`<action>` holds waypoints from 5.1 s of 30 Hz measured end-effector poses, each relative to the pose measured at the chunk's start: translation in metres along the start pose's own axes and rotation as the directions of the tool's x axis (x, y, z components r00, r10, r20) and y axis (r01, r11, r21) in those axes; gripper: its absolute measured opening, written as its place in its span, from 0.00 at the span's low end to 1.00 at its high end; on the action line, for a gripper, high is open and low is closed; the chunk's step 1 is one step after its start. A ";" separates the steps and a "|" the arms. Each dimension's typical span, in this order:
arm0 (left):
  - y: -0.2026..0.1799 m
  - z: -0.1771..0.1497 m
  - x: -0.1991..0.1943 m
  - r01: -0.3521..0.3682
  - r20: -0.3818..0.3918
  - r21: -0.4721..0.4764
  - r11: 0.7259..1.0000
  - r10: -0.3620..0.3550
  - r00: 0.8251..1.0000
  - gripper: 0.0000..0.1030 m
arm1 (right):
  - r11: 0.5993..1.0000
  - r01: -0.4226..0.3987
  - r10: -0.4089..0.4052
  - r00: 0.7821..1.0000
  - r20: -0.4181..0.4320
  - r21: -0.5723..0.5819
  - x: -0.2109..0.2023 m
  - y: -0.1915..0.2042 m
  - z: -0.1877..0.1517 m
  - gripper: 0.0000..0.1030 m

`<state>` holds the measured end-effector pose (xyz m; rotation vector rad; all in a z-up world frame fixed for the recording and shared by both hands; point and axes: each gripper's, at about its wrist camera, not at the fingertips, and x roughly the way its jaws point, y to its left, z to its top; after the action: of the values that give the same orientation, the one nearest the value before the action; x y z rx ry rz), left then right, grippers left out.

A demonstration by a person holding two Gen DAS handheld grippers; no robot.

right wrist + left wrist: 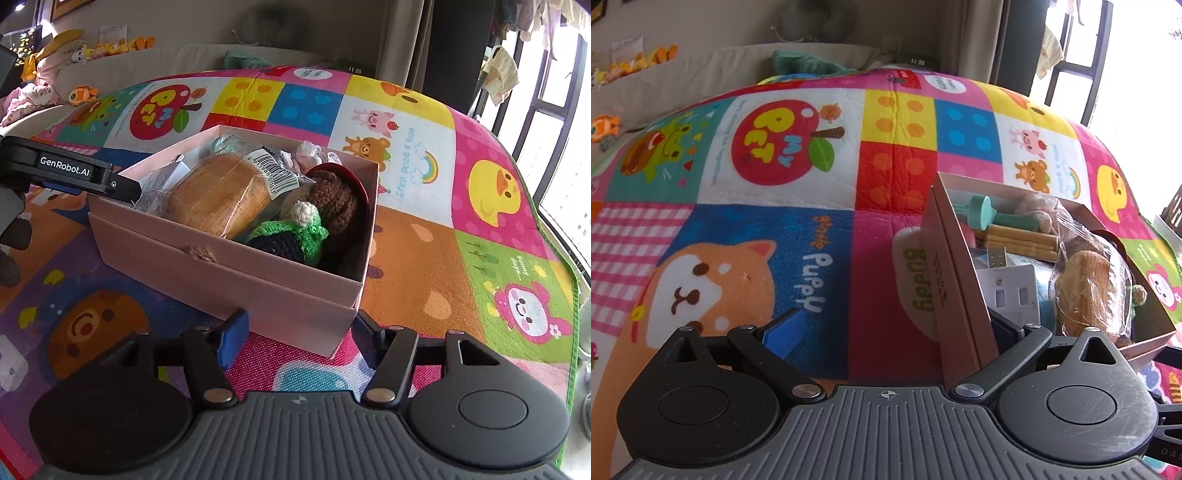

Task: Organize objects

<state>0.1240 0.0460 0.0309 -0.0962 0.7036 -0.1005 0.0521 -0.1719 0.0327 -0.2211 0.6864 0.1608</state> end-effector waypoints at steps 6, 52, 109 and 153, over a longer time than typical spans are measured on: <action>-0.002 -0.004 -0.013 -0.018 0.085 -0.034 0.999 0.021 0.996 0.98 | 0.999 0.009 -0.009 1.000 0.004 0.035 -0.002 0.001 -0.001 0.65; -0.066 -0.122 -0.081 -0.100 0.015 0.091 0.991 0.099 0.995 1.00 | 0.965 0.062 -0.061 0.998 -0.015 0.253 -0.048 0.012 -0.068 1.00; -0.067 -0.123 -0.081 -0.105 0.015 0.083 0.991 0.104 0.994 1.00 | 0.965 0.061 -0.059 0.998 -0.014 0.257 -0.049 0.012 -0.066 1.00; -0.067 -0.123 -0.081 -0.108 0.015 0.082 0.991 0.107 0.994 1.00 | 0.965 0.061 -0.060 0.998 -0.014 0.256 -0.048 0.012 -0.067 1.00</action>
<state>-0.0218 -0.0174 -0.0023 0.0205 0.6916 -0.0256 -0.0283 -0.1814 0.0114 0.0062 0.6982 0.0118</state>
